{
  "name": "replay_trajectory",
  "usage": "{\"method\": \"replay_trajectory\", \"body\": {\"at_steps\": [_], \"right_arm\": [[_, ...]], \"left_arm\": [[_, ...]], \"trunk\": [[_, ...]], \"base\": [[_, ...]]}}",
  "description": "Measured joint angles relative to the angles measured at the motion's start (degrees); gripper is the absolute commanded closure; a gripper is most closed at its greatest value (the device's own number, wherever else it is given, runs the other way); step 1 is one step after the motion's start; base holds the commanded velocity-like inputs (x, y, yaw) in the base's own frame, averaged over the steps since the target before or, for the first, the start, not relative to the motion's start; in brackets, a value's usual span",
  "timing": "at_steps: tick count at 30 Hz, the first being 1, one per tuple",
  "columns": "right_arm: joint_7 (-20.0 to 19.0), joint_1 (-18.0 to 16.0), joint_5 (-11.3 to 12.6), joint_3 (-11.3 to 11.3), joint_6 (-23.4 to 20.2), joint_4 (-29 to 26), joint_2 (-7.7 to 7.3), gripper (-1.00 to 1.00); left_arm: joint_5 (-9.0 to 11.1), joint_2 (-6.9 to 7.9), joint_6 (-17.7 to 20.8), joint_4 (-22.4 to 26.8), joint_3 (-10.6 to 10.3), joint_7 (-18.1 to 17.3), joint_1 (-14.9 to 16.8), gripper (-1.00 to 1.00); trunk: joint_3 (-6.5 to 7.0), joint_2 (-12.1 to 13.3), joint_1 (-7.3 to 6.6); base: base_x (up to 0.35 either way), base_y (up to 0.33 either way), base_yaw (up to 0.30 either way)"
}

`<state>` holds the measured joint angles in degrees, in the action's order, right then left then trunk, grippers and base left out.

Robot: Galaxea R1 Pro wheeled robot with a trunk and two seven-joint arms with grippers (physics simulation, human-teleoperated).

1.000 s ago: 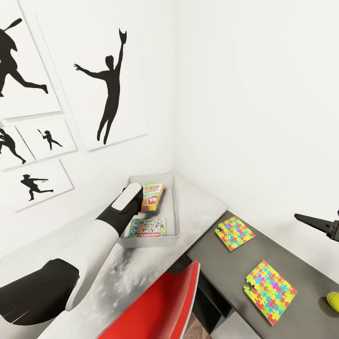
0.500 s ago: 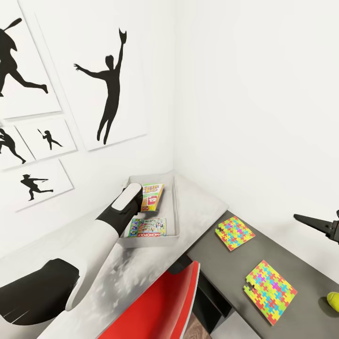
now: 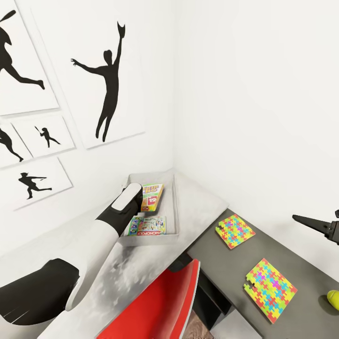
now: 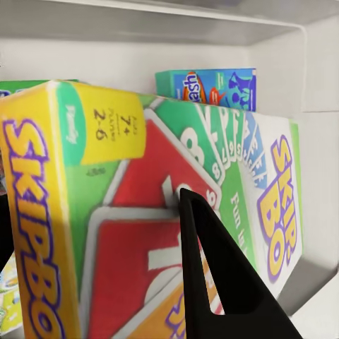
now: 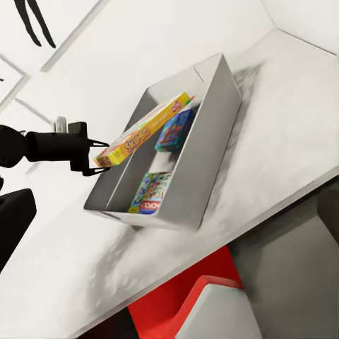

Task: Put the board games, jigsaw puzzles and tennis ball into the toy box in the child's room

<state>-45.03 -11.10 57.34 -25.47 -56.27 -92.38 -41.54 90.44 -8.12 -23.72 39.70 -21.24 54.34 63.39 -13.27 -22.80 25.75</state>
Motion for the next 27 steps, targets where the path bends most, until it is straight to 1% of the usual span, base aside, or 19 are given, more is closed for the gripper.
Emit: {"method": "replay_trajectory", "body": {"at_steps": [9, 27], "right_arm": [[0.0, 0.02, 0.0, 0.09, 0.0, 0.0, 0.05, -1.0], [-0.02, 0.0, 0.0, 0.09, 0.0, 0.0, 0.06, -1.0]], "left_arm": [[0.06, 0.04, 0.05, 0.0, 0.0, 0.01, 0.0, 1.0], [0.37, 0.17, 0.1, 0.0, 0.0, -0.01, 0.0, 1.0]], "trunk": [[-0.28, 0.0, 0.0], [-0.37, 0.0, 0.0]], "base": [[0.0, 0.0, 0.0], [0.0, 0.0, 0.0]]}}
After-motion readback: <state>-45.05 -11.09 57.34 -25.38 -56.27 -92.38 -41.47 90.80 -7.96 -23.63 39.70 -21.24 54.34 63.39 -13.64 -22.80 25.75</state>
